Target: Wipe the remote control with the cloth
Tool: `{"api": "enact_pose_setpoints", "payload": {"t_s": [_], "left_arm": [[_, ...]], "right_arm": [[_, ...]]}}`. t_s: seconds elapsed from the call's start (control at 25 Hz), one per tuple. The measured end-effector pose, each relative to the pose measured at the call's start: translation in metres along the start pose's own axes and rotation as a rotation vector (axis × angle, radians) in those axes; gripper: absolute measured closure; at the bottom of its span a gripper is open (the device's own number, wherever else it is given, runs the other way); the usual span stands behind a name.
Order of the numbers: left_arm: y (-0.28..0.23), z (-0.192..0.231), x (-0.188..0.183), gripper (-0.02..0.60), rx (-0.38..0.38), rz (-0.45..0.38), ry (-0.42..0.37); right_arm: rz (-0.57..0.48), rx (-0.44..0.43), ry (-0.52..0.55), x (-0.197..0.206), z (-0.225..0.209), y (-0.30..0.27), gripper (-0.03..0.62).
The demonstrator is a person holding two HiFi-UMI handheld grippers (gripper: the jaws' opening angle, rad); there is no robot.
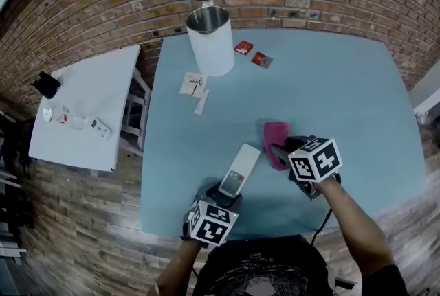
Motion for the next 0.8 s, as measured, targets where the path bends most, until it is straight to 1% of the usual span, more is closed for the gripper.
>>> {"api": "enact_pose_setpoints", "payload": {"t_s": [0.12, 0.24, 0.36, 0.56, 0.8], "left_arm": [[0.0, 0.0, 0.001, 0.299, 0.002, 0.009, 0.001], [0.0, 0.0, 0.0, 0.299, 0.002, 0.015, -0.001], [-0.001, 0.0, -0.002, 0.298, -0.001, 0.013, -0.002], [0.0, -0.001, 0.0, 0.298, 0.003, 0.016, -0.003], [-0.001, 0.0, -0.002, 0.298, 0.0, 0.018, -0.002]], "right_arm": [[0.069, -0.015, 0.101, -0.004, -0.003, -0.014, 0.526], [0.094, -0.056, 0.134, -0.011, -0.001, -0.029, 0.526], [0.092, -0.076, 0.16, -0.022, 0.002, -0.042, 0.526], [0.075, -0.053, 0.213, -0.031, 0.004, -0.057, 0.526], [0.071, -0.051, 0.254, -0.038, 0.005, -0.066, 0.526]]}}
Point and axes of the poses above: the fingertips, and each gripper's own axes: y backward along the fingers, z to its left, x out of its underside, the point moved 2 cm from there along y, backward along the fingers, and after that the axes turned 3 degrees about -y, right-handed, at the moved point
